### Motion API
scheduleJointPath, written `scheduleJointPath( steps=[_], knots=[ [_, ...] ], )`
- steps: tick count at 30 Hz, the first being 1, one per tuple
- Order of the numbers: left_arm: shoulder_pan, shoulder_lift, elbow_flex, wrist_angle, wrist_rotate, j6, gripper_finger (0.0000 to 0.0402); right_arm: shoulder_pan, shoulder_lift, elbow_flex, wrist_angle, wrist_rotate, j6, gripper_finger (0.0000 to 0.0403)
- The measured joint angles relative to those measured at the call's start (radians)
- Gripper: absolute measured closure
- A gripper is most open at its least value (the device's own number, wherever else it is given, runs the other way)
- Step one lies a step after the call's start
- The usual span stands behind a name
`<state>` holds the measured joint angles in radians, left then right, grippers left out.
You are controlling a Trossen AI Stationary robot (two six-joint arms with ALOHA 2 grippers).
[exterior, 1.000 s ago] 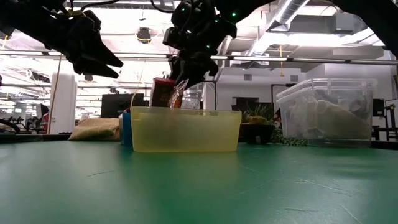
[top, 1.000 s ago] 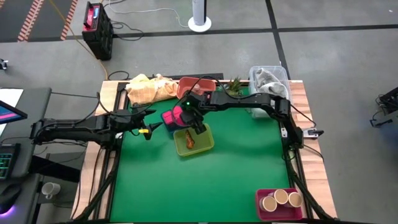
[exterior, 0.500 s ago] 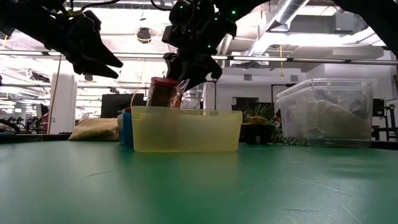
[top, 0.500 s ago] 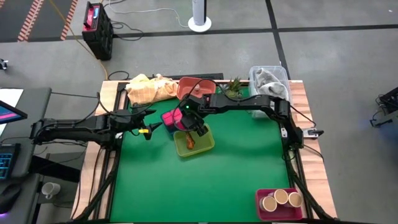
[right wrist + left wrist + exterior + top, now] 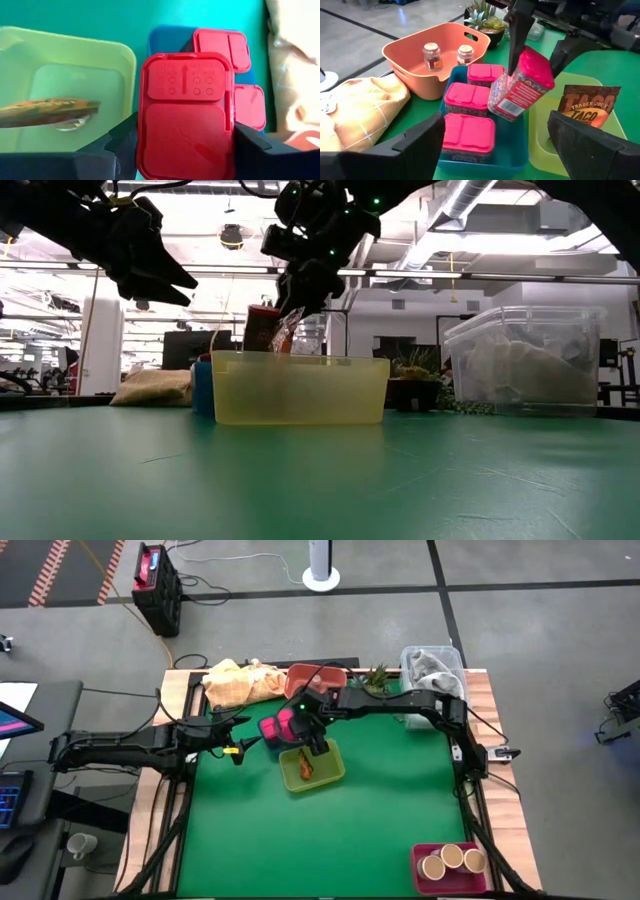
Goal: Sort spices by type
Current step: Adjust the red seasoning can
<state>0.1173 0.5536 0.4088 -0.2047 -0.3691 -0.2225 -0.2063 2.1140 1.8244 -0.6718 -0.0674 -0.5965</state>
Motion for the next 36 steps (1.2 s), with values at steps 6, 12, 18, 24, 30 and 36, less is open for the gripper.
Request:
scheduleJointPath(
  steps=[6, 12, 18, 24, 30, 36],
  knots=[
    [0.000, 0.000, 0.000, 0.000, 0.000, 0.000, 0.0063, 0.008, 0.000, 0.005, 0.026, 0.041, 0.024, 0.0158],
    [0.000, 0.000, 0.000, 0.000, 0.000, -0.002, 0.0063, 0.008, 0.001, 0.019, 0.023, -0.057, -0.012, 0.0158],
    [0.000, 0.000, 0.000, 0.000, 0.000, -0.002, 0.0063, 0.008, 0.006, 0.005, 0.011, -0.147, -0.102, 0.0158],
    [0.000, 0.000, 0.000, 0.000, 0.000, -0.001, 0.0063, 0.001, 0.005, -0.002, 0.023, -0.163, -0.088, 0.0158],
    [0.000, 0.000, 0.000, 0.001, 0.000, 0.000, 0.0063, -0.013, 0.011, -0.002, 0.028, -0.161, 0.002, 0.0158],
    [0.000, 0.000, 0.001, 0.001, 0.000, 0.000, 0.0063, -0.012, 0.081, -0.002, 0.021, -0.155, 0.017, 0.0157]
  ],
)
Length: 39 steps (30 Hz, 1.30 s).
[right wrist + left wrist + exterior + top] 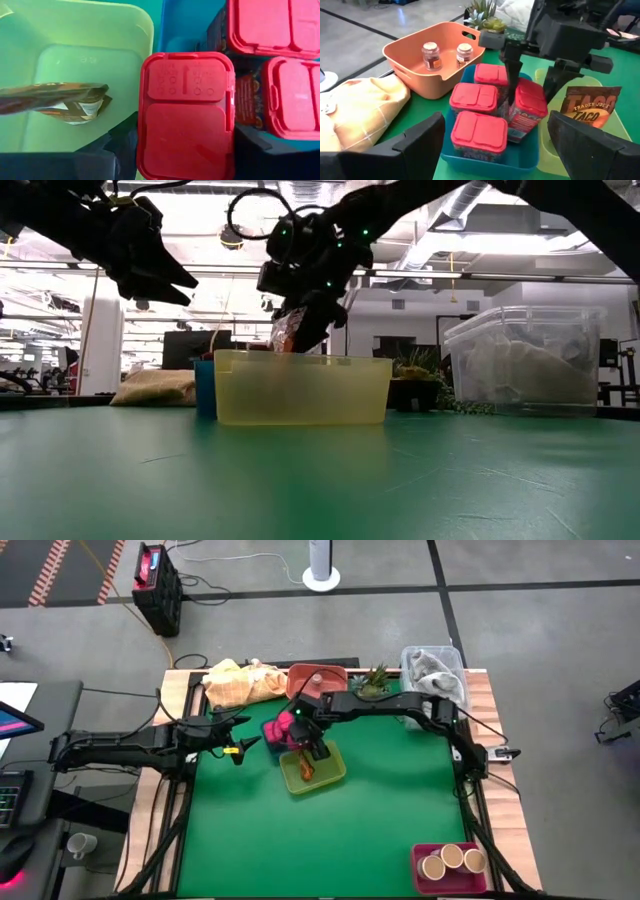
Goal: Sort spices by type
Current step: Adjust the red seasoning can
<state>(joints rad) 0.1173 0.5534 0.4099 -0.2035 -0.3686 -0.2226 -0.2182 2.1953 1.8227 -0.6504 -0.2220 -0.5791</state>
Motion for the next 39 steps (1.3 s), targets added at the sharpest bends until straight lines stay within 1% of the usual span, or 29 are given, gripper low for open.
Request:
scheduleJointPath(
  steps=[3, 6, 10, 15, 18, 20, 24, 27, 31, 35, 37, 39],
  knots=[
    [0.000, 0.000, 0.000, -0.001, 0.017, -0.002, 0.0063, 0.002, 0.010, 0.000, 0.005, 0.001, -0.015, 0.0146],
    [0.000, 0.000, 0.000, -0.002, 0.024, -0.002, 0.0063, 0.001, 0.013, 0.000, 0.012, 0.009, -0.020, 0.0125],
    [0.000, 0.000, 0.000, -0.004, 0.024, -0.002, 0.0063, 0.001, 0.013, 0.000, 0.041, 0.010, 0.010, 0.0087],
    [0.000, 0.000, 0.000, -0.010, 0.023, -0.002, 0.0063, 0.001, 0.013, 0.001, 0.042, 0.023, 0.011, 0.0033],
    [0.000, 0.000, 0.000, -0.010, 0.023, 0.000, 0.0063, 0.002, 0.013, 0.037, 0.001, 0.047, 0.011, 0.0010],
    [0.000, 0.000, 0.000, -0.010, 0.023, 0.000, 0.0063, 0.002, 0.012, 0.077, -0.023, 0.048, 0.015, 0.0006],
    [0.000, 0.000, 0.000, -0.012, 0.023, 0.000, 0.0063, 0.007, 0.010, 0.153, -0.078, 0.052, 0.014, 0.0011],
    [0.000, 0.000, 0.000, -0.019, 0.023, 0.000, 0.0063, 0.007, 0.009, 0.191, -0.068, 0.054, 0.014, 0.0013],
    [0.000, 0.000, 0.000, -0.022, 0.023, -0.001, 0.0063, 0.007, 0.016, 0.194, -0.048, 0.073, -0.017, 0.0013],
    [0.000, 0.000, 0.000, -0.032, 0.028, -0.002, 0.0063, 0.012, 0.074, 0.193, -0.039, 0.074, -0.028, 0.0013],
    [0.000, 0.000, 0.000, -0.033, 0.029, -0.002, 0.0063, 0.011, 0.097, 0.194, -0.015, 0.101, -0.023, 0.0013],
    [0.000, 0.000, 0.000, -0.033, 0.030, -0.002, 0.0063, 0.002, 0.111, 0.196, -0.007, 0.100, -0.002, 0.0014]
  ],
)
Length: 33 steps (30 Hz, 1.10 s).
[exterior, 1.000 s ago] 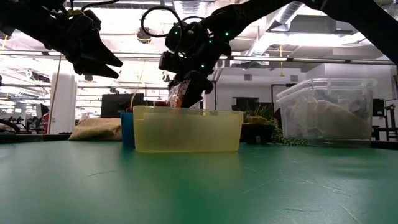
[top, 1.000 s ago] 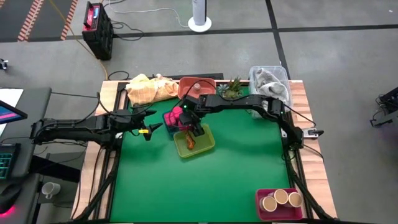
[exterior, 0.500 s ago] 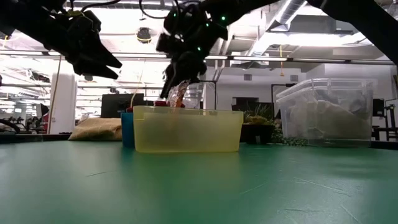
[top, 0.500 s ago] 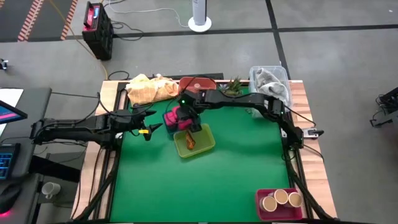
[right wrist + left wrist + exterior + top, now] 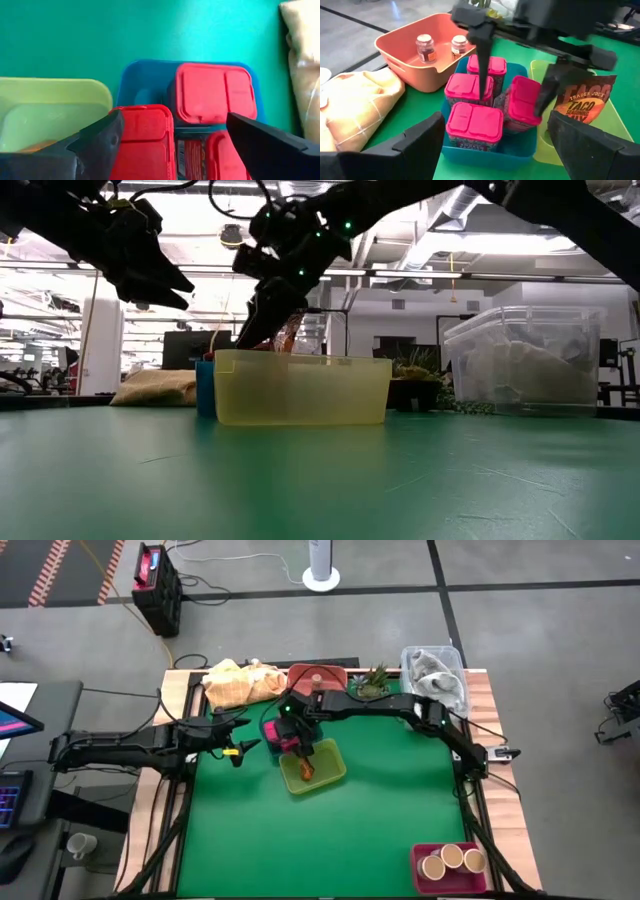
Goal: Sort spices by type
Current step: Adjust the red seasoning can, then return to Home Position
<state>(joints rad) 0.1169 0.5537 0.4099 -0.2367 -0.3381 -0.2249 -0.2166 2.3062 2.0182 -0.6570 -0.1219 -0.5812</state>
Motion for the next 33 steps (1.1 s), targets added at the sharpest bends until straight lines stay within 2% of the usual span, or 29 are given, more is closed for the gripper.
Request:
scheduleJointPath(
  steps=[12, 17, 25, 30, 33],
  knots=[
    [0.000, 0.000, 0.000, -0.005, 0.012, 0.002, 0.0063, -0.043, -0.063, -0.006, 0.003, 0.027, 0.104, 0.0026],
    [0.000, 0.003, 0.000, -0.023, 0.042, -0.002, 0.0063, -0.073, -0.082, -0.006, 0.001, 0.031, 0.199, 0.0026],
    [0.000, 0.003, 0.000, -0.053, 0.075, -0.003, 0.0063, -0.128, -0.131, -0.006, -0.241, 0.026, 0.242, 0.0029],
    [0.000, 0.002, 0.000, -0.042, 0.070, 0.028, 0.0063, -0.120, -0.177, -0.006, -0.299, 0.027, 0.259, 0.0039],
    [0.000, 0.003, 0.000, -0.044, 0.070, 0.028, 0.0063, -0.108, -0.199, -0.025, -0.322, 0.068, 0.258, 0.0046]
  ],
)
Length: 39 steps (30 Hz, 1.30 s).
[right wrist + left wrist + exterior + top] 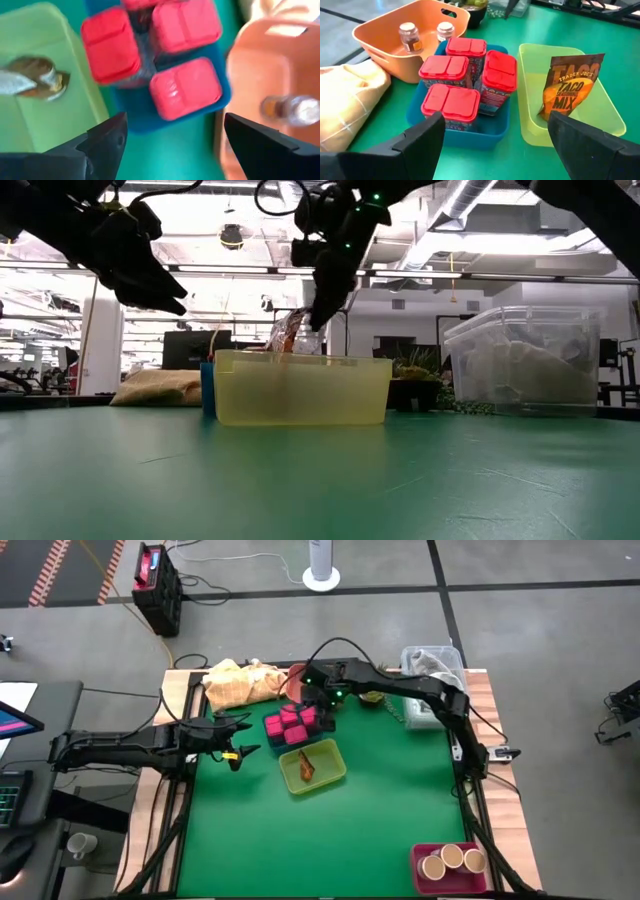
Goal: Sort spices by type
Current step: Return to Home Position
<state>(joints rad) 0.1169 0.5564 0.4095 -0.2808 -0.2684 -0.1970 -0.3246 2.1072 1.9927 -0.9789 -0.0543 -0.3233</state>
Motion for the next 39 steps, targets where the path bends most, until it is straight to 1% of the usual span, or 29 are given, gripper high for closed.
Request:
scheduleJointPath(
  steps=[3, 5, 7, 10, 14, 17, 18, 20, 24, 29, 34, 37, 39],
  knots=[
    [0.000, -0.002, 0.000, 0.000, -0.002, 0.010, 0.0063, 0.004, -0.034, -0.066, 0.008, 0.001, 0.015, 0.0058],
    [0.000, -0.010, 0.000, 0.001, -0.002, 0.020, 0.0063, -0.002, -0.086, -0.143, 0.070, 0.001, 0.037, 0.0068],
    [0.000, -0.020, 0.000, 0.008, -0.006, 0.038, 0.0063, -0.011, -0.169, -0.247, 0.161, 0.001, 0.062, 0.0078],
    [-0.006, -0.038, -0.001, 0.023, -0.039, 0.079, 0.0063, -0.014, -0.303, -0.429, 0.309, 0.009, 0.099, 0.0090],
    [-0.041, -0.049, -0.044, 0.168, -0.057, 0.113, 0.0063, -0.004, -0.486, -0.666, 0.523, 0.009, 0.171, 0.0097],
    [-0.084, -0.037, -0.129, 0.314, -0.071, 0.088, 0.0063, 0.007, -0.609, -0.828, 0.658, 0.017, 0.231, 0.0097],
    [-0.100, -0.035, -0.159, 0.341, -0.082, 0.071, 0.0063, 0.013, -0.645, -0.883, 0.692, 0.032, 0.245, 0.0097],
    [-0.134, -0.038, -0.198, 0.362, -0.117, 0.044, 0.0063, 0.020, -0.718, -0.988, 0.754, 0.058, 0.269, 0.0097],
    [-0.208, -0.081, -0.206, 0.347, -0.203, 0.020, 0.0067, 0.021, -0.881, -1.186, 0.921, 0.061, 0.330, 0.0097],
    [-0.328, -0.129, -0.206, 0.331, -0.336, 0.052, 0.0093, 0.014, -1.047, -1.417, 1.108, 0.062, 0.379, 0.0097],
    [-0.431, -0.141, -0.206, 0.275, -0.459, 0.036, 0.0118, 0.019, -1.163, -1.576, 1.223, 0.064, 0.448, 0.0097],
    [-0.485, -0.140, -0.206, 0.224, -0.523, -0.014, 0.0129, 0.033, -1.223, -1.636, 1.270, 0.064, 0.471, 0.0097],
    [-0.523, -0.141, -0.206, 0.204, -0.569, -0.039, 0.0136, 0.060, -1.273, -1.667, 1.267, 0.095, 0.488, 0.0097]
  ],
)
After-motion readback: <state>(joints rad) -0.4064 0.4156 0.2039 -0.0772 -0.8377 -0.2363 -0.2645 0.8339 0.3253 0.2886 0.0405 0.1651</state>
